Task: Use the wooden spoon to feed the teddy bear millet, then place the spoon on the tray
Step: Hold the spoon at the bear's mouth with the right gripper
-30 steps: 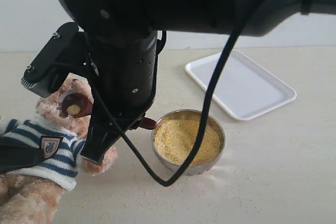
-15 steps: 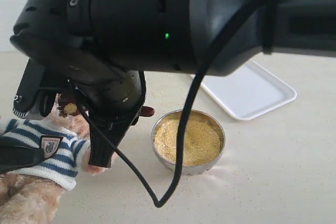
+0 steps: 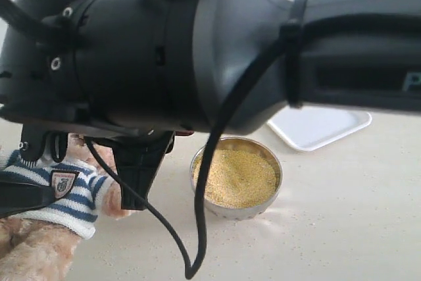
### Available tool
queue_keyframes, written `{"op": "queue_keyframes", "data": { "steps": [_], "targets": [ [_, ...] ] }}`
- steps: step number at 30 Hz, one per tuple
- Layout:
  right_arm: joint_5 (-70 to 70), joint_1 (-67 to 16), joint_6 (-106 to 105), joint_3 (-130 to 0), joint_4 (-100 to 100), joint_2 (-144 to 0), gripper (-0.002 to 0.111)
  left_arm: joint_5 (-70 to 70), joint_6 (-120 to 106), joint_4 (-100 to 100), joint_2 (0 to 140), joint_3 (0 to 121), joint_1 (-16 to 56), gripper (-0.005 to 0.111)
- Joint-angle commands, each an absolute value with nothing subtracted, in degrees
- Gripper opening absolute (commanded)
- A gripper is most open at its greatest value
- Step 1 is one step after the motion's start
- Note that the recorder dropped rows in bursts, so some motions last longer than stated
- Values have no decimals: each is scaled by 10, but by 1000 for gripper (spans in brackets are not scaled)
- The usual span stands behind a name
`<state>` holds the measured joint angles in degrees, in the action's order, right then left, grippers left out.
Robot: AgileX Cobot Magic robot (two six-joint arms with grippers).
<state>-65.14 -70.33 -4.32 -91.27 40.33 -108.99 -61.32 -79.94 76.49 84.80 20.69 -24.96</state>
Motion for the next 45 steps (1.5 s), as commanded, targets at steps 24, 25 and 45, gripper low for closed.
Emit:
{"op": "queue_keyframes", "data": {
  "steps": [24,25,45],
  "targets": [
    [-700,-759,15,-914,506,-1099,0,-627,-802,775,848,207,-251,5],
    [-700,-759,16,-912,506,-1099,0,-627,-802,775,848,207,-251,5],
    [-700,-736,87,-897,425,-1075,0,-627,-802,775,848,207,-251,5]
  ]
}}
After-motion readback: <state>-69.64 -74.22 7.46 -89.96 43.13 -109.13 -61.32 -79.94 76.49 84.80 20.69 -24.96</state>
